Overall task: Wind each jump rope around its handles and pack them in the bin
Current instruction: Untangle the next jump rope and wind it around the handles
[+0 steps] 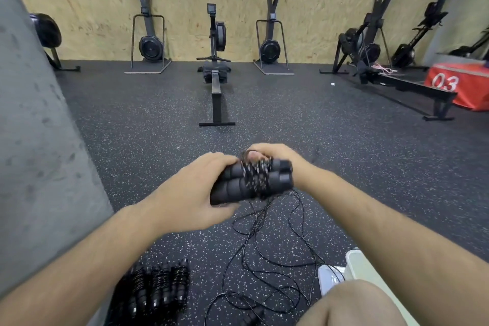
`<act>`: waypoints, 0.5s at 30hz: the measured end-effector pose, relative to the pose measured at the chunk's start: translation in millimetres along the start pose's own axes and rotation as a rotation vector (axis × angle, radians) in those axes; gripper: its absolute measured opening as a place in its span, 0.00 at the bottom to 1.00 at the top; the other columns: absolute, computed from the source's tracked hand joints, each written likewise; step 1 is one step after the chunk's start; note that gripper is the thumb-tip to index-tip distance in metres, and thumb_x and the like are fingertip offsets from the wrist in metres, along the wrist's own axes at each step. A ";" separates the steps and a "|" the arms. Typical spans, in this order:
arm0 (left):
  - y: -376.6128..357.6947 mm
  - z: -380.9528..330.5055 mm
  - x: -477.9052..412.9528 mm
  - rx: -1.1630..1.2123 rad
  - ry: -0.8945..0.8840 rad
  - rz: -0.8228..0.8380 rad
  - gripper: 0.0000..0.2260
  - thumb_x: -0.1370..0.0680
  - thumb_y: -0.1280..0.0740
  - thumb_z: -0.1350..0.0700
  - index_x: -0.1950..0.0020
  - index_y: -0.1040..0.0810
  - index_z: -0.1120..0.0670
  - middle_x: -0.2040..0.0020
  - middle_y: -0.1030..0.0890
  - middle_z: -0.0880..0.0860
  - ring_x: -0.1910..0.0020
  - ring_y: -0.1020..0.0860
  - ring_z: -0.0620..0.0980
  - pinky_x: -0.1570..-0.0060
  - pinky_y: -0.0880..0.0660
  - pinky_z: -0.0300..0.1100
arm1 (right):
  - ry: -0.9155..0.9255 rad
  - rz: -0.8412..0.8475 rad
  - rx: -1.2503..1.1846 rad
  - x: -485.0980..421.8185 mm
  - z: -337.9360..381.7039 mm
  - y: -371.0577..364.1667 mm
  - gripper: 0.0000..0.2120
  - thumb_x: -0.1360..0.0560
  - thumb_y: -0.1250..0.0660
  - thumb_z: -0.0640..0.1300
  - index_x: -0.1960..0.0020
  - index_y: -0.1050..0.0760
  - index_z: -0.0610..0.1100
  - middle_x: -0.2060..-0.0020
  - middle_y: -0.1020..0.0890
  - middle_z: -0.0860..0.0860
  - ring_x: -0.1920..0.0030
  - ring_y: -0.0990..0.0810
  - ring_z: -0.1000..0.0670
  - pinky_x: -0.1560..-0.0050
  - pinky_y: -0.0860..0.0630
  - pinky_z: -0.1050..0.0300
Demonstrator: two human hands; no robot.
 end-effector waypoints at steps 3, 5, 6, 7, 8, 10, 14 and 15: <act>2.0 7.3 0.5 0.095 0.085 -0.006 0.23 0.28 0.28 0.54 0.35 0.30 0.50 0.44 0.25 0.44 0.44 0.25 0.44 0.44 0.28 0.42 | -0.052 -0.057 0.111 10.9 4.8 -38.0 0.15 0.18 0.46 0.38 0.41 0.22 0.34 0.52 0.21 0.44 0.65 0.28 0.58 0.60 0.27 0.63; -2.2 26.5 1.3 0.045 0.140 0.001 0.24 0.27 0.26 0.52 0.34 0.31 0.49 0.43 0.26 0.43 0.42 0.27 0.44 0.41 0.28 0.46 | -0.010 -0.099 0.068 18.9 15.2 -68.2 0.17 0.17 0.50 0.45 0.49 0.24 0.39 0.57 0.19 0.42 0.61 0.21 0.44 0.57 0.21 0.51; -4.6 38.8 1.6 0.027 0.180 0.009 0.25 0.28 0.25 0.50 0.34 0.31 0.48 0.43 0.26 0.43 0.42 0.27 0.44 0.40 0.28 0.47 | -0.013 -0.095 0.048 22.5 17.8 -76.8 0.17 0.15 0.50 0.49 0.48 0.27 0.42 0.56 0.19 0.44 0.57 0.21 0.43 0.54 0.23 0.48; -6.2 50.4 1.8 0.010 0.213 0.016 0.25 0.28 0.25 0.49 0.34 0.30 0.48 0.43 0.26 0.43 0.42 0.27 0.45 0.40 0.27 0.48 | -0.011 -0.072 0.037 23.5 15.2 -89.8 0.16 0.15 0.50 0.52 0.46 0.29 0.43 0.55 0.20 0.46 0.55 0.22 0.43 0.53 0.25 0.48; -6.7 59.8 1.7 -0.013 0.232 0.014 0.24 0.29 0.24 0.49 0.36 0.30 0.47 0.44 0.25 0.43 0.43 0.26 0.46 0.40 0.27 0.49 | -0.050 -0.036 0.022 28.2 15.3 -101.0 0.16 0.15 0.50 0.53 0.45 0.30 0.42 0.55 0.20 0.47 0.55 0.22 0.44 0.54 0.27 0.49; -3.6 73.8 1.1 -0.096 0.261 -0.009 0.21 0.30 0.24 0.48 0.42 0.29 0.46 0.48 0.24 0.44 0.46 0.26 0.48 0.44 0.26 0.52 | -0.107 0.020 -0.063 41.0 16.3 -114.2 0.16 0.15 0.49 0.54 0.46 0.29 0.43 0.54 0.20 0.47 0.54 0.22 0.45 0.53 0.26 0.48; -0.7 84.9 3.3 -0.291 0.261 -0.004 0.22 0.29 0.24 0.50 0.39 0.28 0.50 0.46 0.25 0.48 0.46 0.28 0.53 0.45 0.28 0.50 | -0.007 -0.001 -0.033 59.0 45.6 -98.8 0.14 0.15 0.48 0.54 0.53 0.32 0.46 0.62 0.23 0.49 0.63 0.26 0.48 0.59 0.30 0.47; -4.0 84.4 3.5 -0.315 0.245 0.016 0.22 0.28 0.25 0.51 0.37 0.28 0.51 0.45 0.25 0.48 0.45 0.28 0.53 0.44 0.28 0.51 | 0.021 -0.022 0.016 61.7 52.1 -88.8 0.14 0.15 0.48 0.54 0.54 0.33 0.47 0.64 0.24 0.50 0.64 0.27 0.47 0.60 0.31 0.47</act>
Point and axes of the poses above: each hand's wrist, its own x-axis away from the middle knuckle, its own y-axis out of the back of the hand, z = x × y, the point moved 9 cm from there along -x, towards the middle knuckle
